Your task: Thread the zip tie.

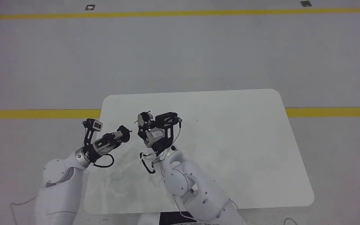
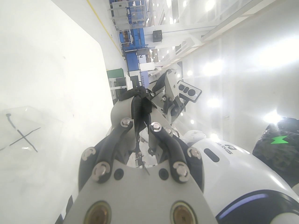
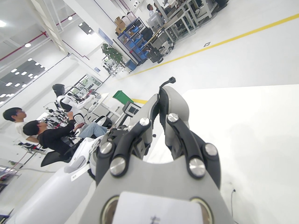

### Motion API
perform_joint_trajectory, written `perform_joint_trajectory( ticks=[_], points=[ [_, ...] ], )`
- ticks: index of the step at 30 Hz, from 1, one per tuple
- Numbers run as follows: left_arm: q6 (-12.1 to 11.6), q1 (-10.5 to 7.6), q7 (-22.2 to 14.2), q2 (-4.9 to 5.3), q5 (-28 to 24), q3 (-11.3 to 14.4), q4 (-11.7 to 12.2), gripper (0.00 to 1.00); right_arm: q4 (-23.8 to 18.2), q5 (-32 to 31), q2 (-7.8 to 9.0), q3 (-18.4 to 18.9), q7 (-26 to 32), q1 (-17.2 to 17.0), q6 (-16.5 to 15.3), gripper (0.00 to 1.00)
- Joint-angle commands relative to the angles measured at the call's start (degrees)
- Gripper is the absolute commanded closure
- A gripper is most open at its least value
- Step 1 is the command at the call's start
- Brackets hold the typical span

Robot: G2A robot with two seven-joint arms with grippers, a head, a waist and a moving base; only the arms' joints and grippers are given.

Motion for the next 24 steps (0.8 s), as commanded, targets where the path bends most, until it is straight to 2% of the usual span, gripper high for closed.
perform_joint_trajectory(
  ticks=[1,9,24],
  points=[
    [0.0,0.00,0.0,0.00,0.0,0.0,0.0,1.00,0.1,-0.3,0.05,-0.4,0.6,0.2,0.5,1.00],
    [0.0,0.00,0.0,0.00,0.0,0.0,0.0,1.00,1.2,-0.4,-0.05,-1.7,1.2,1.0,1.3,1.00],
    [0.0,0.00,0.0,0.00,0.0,0.0,0.0,1.00,-0.6,-2.8,0.68,-2.3,2.7,0.3,1.5,1.00]
  ],
)
